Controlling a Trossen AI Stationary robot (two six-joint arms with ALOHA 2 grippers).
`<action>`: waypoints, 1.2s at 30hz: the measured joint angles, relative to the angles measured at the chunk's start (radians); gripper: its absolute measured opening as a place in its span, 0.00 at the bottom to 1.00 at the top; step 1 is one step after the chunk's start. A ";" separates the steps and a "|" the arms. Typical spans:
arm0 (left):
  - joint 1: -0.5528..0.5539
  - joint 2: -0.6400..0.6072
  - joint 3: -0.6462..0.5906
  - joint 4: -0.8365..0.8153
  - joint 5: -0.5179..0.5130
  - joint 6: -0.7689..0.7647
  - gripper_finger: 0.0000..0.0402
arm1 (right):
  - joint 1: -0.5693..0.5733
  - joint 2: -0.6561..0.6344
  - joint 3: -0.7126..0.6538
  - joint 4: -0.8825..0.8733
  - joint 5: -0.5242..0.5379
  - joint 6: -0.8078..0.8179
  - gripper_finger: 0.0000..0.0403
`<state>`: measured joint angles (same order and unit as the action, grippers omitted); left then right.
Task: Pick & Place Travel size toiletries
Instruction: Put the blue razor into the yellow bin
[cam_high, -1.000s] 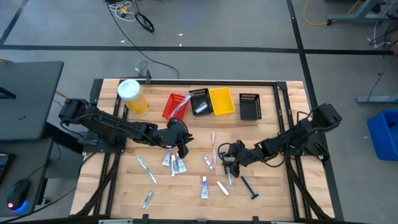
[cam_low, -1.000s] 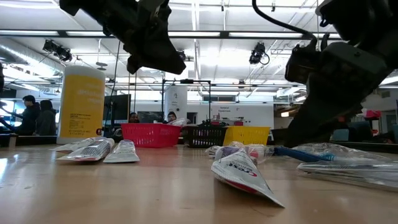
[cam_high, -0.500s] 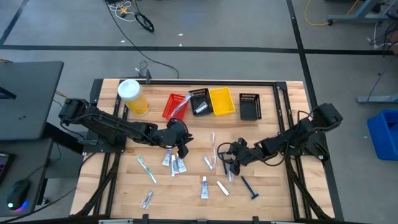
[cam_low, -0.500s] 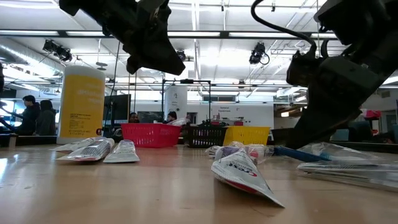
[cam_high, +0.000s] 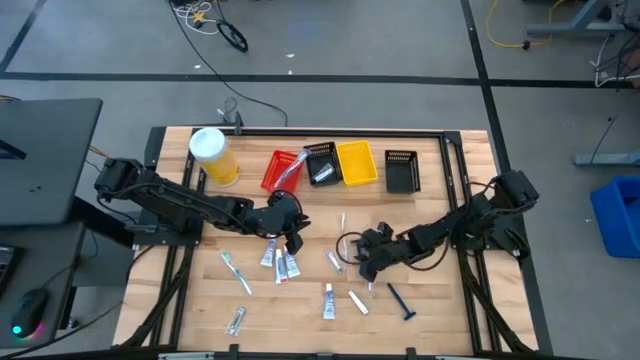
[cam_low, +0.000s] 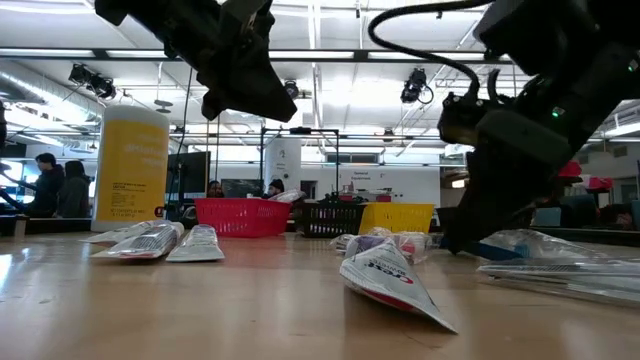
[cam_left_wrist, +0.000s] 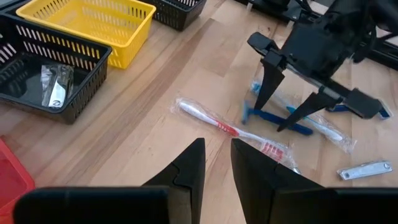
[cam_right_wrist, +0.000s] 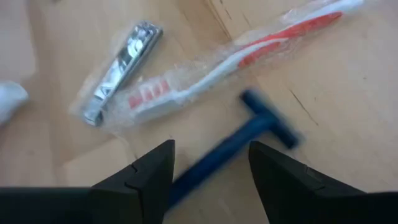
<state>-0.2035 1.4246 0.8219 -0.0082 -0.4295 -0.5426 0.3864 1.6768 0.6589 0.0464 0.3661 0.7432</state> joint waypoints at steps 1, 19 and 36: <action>0.000 0.000 0.000 0.000 0.000 0.000 0.21 | 0.002 0.000 0.015 -0.028 -0.002 -0.005 0.53; 0.000 0.000 0.000 -0.002 -0.001 0.000 0.21 | -0.004 0.028 0.153 -0.285 0.005 0.078 0.52; 0.000 0.000 0.000 -0.002 -0.002 0.000 0.21 | -0.007 0.080 0.154 -0.279 0.048 0.059 0.32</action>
<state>-0.2032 1.4246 0.8219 -0.0097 -0.4320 -0.5430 0.3794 1.7569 0.8131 -0.2327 0.4145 0.8023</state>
